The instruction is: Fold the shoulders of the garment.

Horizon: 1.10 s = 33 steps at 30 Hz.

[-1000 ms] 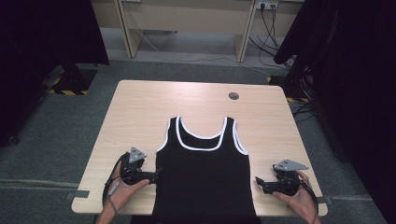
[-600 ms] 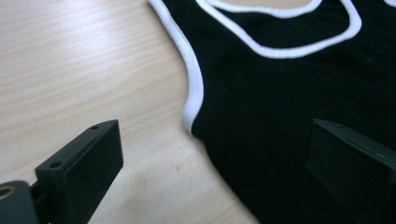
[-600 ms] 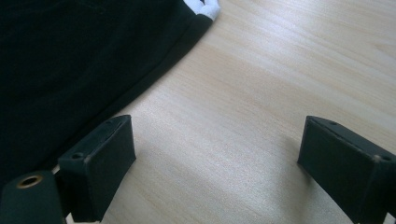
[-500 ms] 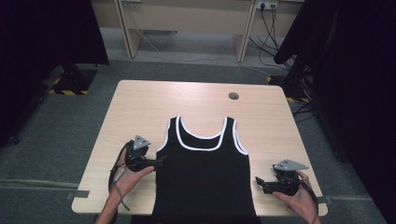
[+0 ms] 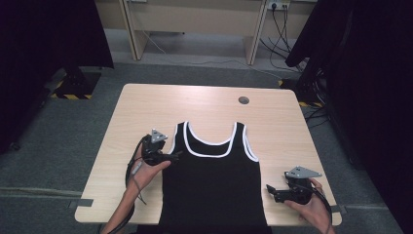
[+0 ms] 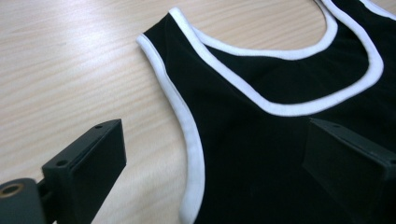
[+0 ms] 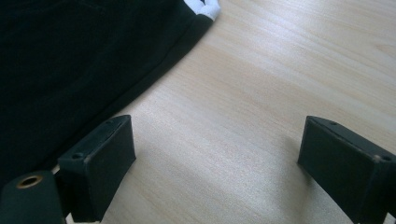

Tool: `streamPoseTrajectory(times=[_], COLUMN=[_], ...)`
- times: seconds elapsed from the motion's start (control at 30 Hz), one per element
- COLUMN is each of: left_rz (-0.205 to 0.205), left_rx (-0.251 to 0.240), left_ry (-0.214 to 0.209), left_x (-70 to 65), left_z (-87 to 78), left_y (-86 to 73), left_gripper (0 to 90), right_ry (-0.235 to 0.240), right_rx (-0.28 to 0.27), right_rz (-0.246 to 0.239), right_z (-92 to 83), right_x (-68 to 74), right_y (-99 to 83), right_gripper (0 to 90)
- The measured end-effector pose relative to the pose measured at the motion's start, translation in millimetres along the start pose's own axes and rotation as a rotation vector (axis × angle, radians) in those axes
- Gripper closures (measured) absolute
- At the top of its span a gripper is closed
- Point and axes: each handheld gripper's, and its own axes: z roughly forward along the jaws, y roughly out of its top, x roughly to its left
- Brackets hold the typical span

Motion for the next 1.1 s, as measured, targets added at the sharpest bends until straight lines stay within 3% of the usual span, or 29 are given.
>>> streamPoseTrajectory(times=[0.27,0.63,1.1], left_rz=[0.008,0.030,0.018], left_rx=[0.005,0.030,0.056], left_ry=[-0.002,0.036,0.060], left_x=[2.7,7.7,11.6], left_z=[19.6,46.1,70.0], left_y=[13.0,25.9,40.5], left_gripper=[7.6,15.1,19.3], right_ry=[0.001,0.002,0.003], right_rx=[0.000,0.000,0.000], right_rz=[-0.001,-0.002,-0.004], right_z=[0.0,0.1,0.1], right_x=[-0.1,-0.2,-0.5], right_y=[0.0,0.1,0.1], right_gripper=[11.2,11.2,11.1])
